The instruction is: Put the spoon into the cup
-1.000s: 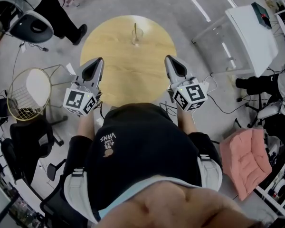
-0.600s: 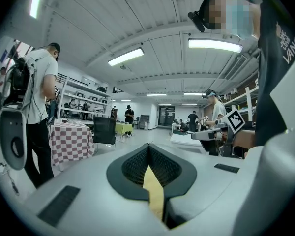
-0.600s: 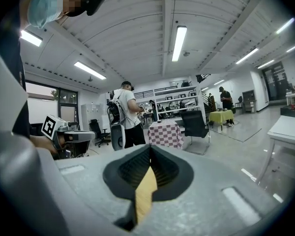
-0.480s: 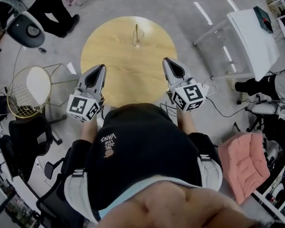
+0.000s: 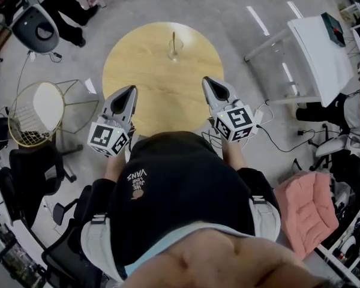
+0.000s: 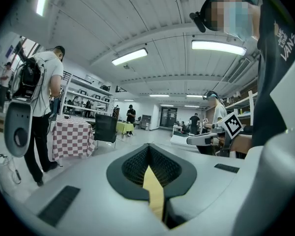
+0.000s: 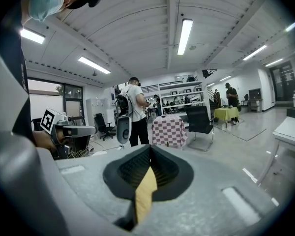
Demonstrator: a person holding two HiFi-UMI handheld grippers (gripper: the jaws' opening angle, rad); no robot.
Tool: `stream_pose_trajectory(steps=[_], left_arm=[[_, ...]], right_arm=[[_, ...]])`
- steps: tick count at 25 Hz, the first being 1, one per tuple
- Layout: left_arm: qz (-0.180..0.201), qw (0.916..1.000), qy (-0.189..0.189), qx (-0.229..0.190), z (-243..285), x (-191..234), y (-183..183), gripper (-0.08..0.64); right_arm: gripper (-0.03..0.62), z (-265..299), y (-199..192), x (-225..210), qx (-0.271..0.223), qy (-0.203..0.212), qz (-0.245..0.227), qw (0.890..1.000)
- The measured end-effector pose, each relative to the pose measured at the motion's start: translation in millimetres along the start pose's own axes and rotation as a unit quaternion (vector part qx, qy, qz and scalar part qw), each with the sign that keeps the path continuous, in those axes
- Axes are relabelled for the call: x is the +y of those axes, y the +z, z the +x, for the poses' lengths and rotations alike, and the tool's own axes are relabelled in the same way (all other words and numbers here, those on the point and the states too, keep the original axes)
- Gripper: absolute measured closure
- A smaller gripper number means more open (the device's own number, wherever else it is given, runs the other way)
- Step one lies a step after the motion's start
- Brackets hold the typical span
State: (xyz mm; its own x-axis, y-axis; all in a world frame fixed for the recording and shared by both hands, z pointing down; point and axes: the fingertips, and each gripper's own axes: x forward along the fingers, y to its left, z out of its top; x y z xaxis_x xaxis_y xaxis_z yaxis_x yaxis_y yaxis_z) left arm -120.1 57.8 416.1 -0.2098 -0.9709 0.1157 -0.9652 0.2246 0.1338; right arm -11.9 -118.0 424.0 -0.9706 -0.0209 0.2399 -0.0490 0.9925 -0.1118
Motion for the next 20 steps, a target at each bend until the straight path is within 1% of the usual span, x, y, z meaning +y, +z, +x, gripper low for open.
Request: stream_pose_trajectory(steps=[11, 20], left_arm=[[-0.005, 1.0, 0.003, 0.002, -2.4, -0.6, -2.1, 0.552], [-0.001, 1.0, -0.001, 0.006, -2.2, -2.1, -2.5, 0.552]], right_arm=[[0.595, -0.1, -1.1, -1.6, 0.004, 0.001, -0.004, 1.0], [0.595, -0.4, -0.7, -0.1, 0.003, 0.004, -0.006, 1.0]])
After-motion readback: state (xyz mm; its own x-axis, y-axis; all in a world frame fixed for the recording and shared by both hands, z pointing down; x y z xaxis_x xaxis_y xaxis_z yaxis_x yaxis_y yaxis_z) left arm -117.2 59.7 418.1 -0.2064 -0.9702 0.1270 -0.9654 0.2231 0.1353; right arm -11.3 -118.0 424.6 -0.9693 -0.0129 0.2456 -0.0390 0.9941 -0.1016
